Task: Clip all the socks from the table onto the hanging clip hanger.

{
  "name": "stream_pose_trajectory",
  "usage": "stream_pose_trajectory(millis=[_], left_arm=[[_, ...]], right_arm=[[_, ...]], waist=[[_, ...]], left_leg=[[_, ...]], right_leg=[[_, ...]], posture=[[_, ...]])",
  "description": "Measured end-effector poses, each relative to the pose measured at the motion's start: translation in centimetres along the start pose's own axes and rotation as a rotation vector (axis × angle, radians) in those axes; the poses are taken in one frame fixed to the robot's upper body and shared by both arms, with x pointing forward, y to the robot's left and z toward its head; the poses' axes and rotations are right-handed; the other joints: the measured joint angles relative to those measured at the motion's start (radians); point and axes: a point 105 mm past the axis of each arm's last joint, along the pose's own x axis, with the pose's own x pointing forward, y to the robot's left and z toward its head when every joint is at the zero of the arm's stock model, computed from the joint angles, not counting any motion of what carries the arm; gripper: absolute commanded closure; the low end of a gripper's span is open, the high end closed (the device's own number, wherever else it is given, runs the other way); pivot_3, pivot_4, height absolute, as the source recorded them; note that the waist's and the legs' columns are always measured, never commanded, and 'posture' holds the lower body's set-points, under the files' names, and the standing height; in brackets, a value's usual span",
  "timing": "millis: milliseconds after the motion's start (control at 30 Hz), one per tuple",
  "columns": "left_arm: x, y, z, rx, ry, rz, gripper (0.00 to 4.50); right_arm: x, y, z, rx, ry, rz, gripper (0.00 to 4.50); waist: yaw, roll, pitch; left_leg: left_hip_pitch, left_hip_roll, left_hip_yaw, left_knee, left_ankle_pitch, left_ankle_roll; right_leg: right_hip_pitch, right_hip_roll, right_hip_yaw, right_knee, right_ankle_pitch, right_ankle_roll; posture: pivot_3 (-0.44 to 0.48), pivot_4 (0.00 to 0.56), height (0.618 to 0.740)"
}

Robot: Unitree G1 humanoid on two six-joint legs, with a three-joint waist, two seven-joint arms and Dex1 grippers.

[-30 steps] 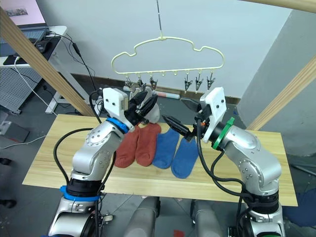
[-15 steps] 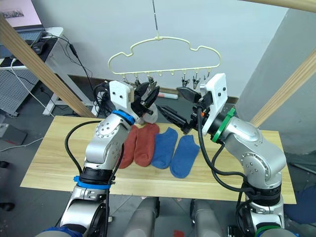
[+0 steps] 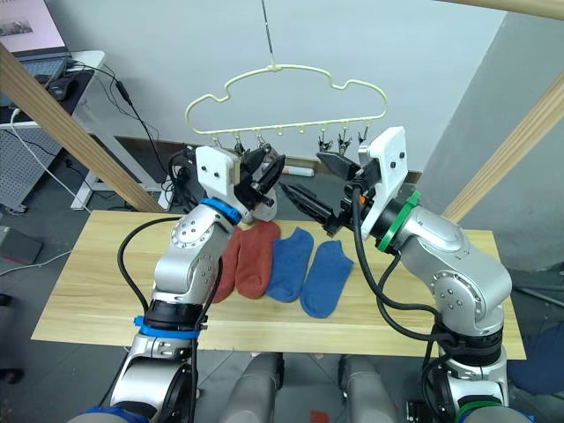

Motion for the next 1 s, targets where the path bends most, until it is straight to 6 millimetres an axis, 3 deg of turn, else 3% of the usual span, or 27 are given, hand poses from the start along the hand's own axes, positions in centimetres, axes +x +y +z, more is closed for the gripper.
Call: stream_pose_trajectory(millis=[200, 467, 1000], left_arm=[[-1.5, -0.4, 0.5, 0.003, -0.001, 0.018, 2.46], [-1.7, 0.3, 0.7, 0.009, -0.001, 0.058, 2.46], [0.7, 1.5, 0.8, 0.042, -0.023, 0.079, 2.46]], right_arm=[[0.0, 0.0, 0.1, -0.001, -0.008, 0.001, 0.21], [0.1, 0.0, 0.3, 0.001, -0.012, 0.006, 0.21], [0.3, 0.0, 0.8, -0.010, -0.024, 0.010, 0.21]], waist=[[-0.001, 0.000, 0.000], [-0.001, 0.000, 0.000], [-0.001, 0.000, 0.000]], left_leg=[[0.000, 0.000, 0.000, 0.001, 0.000, 0.000], [0.000, 0.000, 0.000, 0.001, 0.000, 0.000], [0.000, 0.000, 0.000, 0.001, 0.000, 0.000]], right_leg=[[0.000, 0.000, 0.000, 0.000, 0.000, 0.000], [0.000, 0.000, 0.000, 0.000, 0.000, 0.000], [0.000, 0.000, 0.000, 0.000, 0.000, 0.000]], posture=[[0.149, 0.313, 0.740], [0.152, 0.314, 0.740], [0.135, 0.316, 0.740]])
